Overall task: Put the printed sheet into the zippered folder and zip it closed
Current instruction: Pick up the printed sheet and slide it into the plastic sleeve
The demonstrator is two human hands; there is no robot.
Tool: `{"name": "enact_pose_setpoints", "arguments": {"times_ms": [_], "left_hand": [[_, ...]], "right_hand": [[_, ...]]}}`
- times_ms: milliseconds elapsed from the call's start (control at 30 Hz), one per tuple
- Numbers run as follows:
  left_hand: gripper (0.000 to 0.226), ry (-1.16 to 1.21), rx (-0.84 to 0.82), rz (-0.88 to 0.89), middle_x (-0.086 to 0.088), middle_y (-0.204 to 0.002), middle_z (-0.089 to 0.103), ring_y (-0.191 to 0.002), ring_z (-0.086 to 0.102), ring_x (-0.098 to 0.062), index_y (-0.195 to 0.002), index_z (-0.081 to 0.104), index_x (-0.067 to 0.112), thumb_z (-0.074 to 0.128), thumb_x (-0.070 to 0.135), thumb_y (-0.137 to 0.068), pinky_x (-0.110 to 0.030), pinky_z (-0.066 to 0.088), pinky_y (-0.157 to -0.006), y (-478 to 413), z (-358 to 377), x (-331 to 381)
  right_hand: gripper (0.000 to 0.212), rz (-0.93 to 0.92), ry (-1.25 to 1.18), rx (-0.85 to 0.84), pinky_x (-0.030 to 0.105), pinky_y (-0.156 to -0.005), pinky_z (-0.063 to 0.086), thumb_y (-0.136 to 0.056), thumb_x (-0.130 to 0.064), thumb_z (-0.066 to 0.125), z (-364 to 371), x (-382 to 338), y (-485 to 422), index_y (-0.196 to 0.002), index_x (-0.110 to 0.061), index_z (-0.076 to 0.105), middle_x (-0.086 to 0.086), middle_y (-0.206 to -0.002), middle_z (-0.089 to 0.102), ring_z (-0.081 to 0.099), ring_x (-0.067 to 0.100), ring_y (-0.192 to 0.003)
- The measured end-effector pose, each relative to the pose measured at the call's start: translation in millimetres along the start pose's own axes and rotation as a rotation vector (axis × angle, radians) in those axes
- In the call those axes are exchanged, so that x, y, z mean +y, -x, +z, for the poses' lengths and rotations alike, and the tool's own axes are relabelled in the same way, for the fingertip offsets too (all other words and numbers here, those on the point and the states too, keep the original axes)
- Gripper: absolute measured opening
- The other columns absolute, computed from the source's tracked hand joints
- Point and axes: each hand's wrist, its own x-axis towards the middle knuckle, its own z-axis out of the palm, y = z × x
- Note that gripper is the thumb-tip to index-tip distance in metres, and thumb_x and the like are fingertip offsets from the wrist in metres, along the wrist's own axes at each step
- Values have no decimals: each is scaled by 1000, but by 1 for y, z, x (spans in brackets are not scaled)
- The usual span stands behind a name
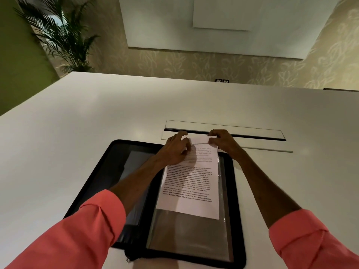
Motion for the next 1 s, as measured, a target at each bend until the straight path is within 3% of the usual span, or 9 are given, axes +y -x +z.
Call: {"name": "enact_pose_setpoints", "arguments": {"times_ms": [133, 200, 267, 333, 467, 533, 667, 833, 1000], "left_hand": [[21, -28, -44, 22, -11, -152, 49, -129, 64, -26, -125, 63, 7, 64, 14, -105, -38, 55, -111, -3, 1, 2], [21, -44, -65, 13, -12, -145, 53, -121, 65, -26, -126, 61, 8, 62, 16, -106, -38, 58, -103, -4, 1, 3], [19, -80, -75, 17, -9, -140, 54, -120, 63, -23, -125, 60, 10, 59, 17, -106, -41, 53, -107, -6, 1, 4], [18, -95, -84, 30, -7, -134, 56, -118, 61, -21, -123, 60, 12, 58, 17, -106, -41, 50, -110, -7, 2, 5], [18, -124, -107, 41, -5, -129, 59, -117, 60, -21, -124, 58, 13, 56, 16, -106, -40, 47, -108, -8, 1, 6], [17, -117, -106, 36, -4, -125, 62, -115, 60, -21, -122, 58, 13, 57, 15, -105, -41, 48, -106, -7, 1, 6], [13, -75, -98, 10, -5, -112, 71, -102, 67, -24, -120, 56, 11, 53, 17, -108, -44, 51, -101, -4, 4, 7], [13, 0, -128, -10, -6, -110, 73, -98, 70, -26, -120, 54, 10, 53, 16, -108, -37, 50, -90, -1, 5, 10], [19, 43, -164, -48, -6, -107, 74, -92, 71, -26, -124, 51, 11, 55, 13, -106, -35, 52, -77, 1, 3, 12]], "right_hand": [[25, -75, 93, -36, 33, -90, 54, -91, 1, 68, -3, -7, 4, -113, -9, 74, 0, -119, 73, 67, 16, -107], [27, -113, 150, -80, 30, -88, 50, -90, 1, 67, -3, -9, 4, -110, -14, 77, -6, -107, 72, 67, 16, -100], [21, -115, 195, -108, 35, -76, 50, -93, -4, 66, -4, -10, 4, -103, -16, 79, 3, -88, 74, 63, 26, -78], [15, -115, 240, -114, 41, -77, 55, -95, -8, 67, -3, -10, 3, -101, -15, 80, 11, -91, 78, 67, 33, -78], [10, -138, 326, -151, 32, -74, 52, -95, -10, 69, -2, -7, 4, -101, -13, 77, 11, -97, 78, 67, 18, -78], [11, -135, 367, -176, 35, -80, 54, -98, -22, 72, 1, -7, 3, -103, -13, 77, 8, -101, 76, 68, 17, -86], [35, -56, 417, -255, 40, -93, 56, -91, -48, 80, 3, -6, 9, -101, -15, 76, 1, -103, 77, 70, 18, -99], [20, -84, 438, -204, 50, -106, 52, -85, -31, 85, 9, 0, 17, -95, -17, 76, -5, -103, 77, 70, 16, -104], [17, -86, 441, -97, 52, -112, 42, -86, -30, 83, 16, 3, 25, -96, -19, 73, -7, -103, 76, 68, 15, -105]]}}
